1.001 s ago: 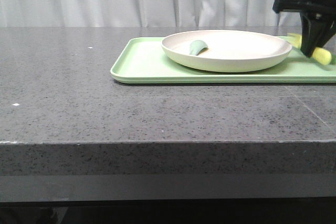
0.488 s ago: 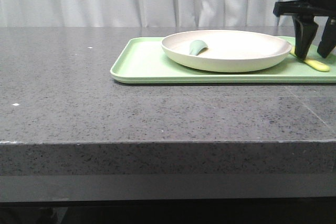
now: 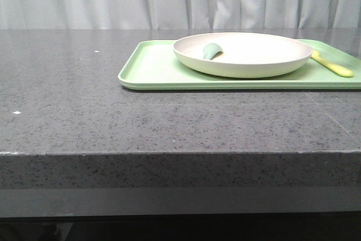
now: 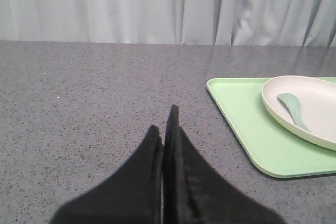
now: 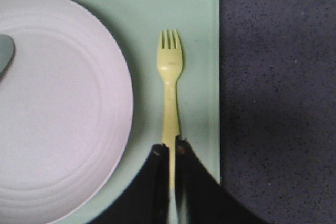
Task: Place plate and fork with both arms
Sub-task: 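Raise the right gripper away from the fork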
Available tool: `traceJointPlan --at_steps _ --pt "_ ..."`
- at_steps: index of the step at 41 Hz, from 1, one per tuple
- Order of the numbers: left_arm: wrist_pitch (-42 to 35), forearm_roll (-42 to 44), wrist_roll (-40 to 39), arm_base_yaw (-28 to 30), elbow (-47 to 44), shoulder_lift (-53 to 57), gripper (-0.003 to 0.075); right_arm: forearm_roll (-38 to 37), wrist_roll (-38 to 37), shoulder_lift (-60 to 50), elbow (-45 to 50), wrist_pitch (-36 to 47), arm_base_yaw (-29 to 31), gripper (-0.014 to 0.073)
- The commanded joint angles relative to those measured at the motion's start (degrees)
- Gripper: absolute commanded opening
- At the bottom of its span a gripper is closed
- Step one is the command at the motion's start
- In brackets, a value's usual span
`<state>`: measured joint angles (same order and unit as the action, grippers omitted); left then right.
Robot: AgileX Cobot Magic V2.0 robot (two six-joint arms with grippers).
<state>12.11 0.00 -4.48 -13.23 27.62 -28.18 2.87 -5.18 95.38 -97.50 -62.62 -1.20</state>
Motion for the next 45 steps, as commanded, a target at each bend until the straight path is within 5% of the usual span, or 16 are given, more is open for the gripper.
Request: traceJointPlan --at_steps 1,26,45 --pt "-5.2 -0.5 -0.4 -0.2 1.6 -0.1 -0.0018 -0.5 0.6 -6.7 2.5 4.4 0.3 -0.0103" --pt "-5.2 -0.5 -0.4 -0.2 1.6 -0.1 -0.0018 -0.5 4.5 -50.8 61.8 44.6 0.3 -0.0118" --pt "-5.2 -0.5 -0.4 -0.2 1.6 -0.1 -0.0018 -0.5 4.5 -81.9 74.5 48.1 0.3 -0.0118"
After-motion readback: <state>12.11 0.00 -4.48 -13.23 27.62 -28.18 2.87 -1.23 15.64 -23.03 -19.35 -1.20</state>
